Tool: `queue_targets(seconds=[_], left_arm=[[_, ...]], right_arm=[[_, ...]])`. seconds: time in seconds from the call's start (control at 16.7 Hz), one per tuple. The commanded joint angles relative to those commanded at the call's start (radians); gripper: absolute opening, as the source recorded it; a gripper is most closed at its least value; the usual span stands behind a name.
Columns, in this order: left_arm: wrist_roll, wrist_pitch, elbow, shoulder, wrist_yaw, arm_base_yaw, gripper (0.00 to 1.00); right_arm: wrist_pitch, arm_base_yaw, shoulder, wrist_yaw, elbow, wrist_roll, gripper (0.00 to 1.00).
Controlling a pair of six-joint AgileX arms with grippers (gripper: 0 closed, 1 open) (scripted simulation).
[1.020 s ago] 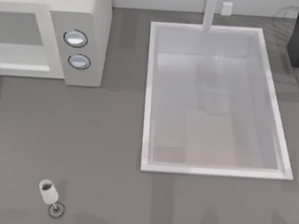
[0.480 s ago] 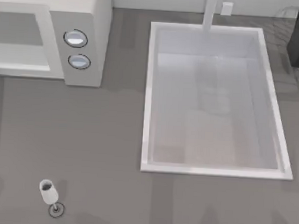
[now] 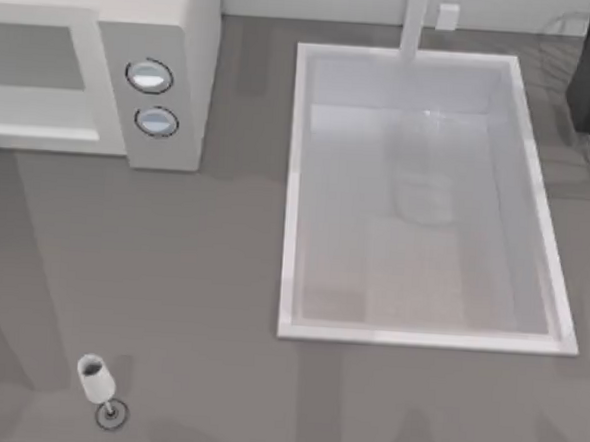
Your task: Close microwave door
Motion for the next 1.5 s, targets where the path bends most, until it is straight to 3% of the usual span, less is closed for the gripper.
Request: queue_targets(seconds=[0.36,1.02,1.5], left_arm=[[-0.004,0.008,-0.006,-0.015,-0.007,-0.005,0.0],[-0.28,0.08,-0.243,-0.318,-0.208,-0.327,0.0],[-0.33,0.077,-0.216,-0.322,-0.24,-0.365,0.0]], right_arm=[[0.0,0.0,0.0,0.0,0.0,0.0,1.0],[0.0,0.0,0.0,0.0,0.0,0.0,1.0],[0.0,0.0,0.0,0.0,0.0,0.0,1.0]])
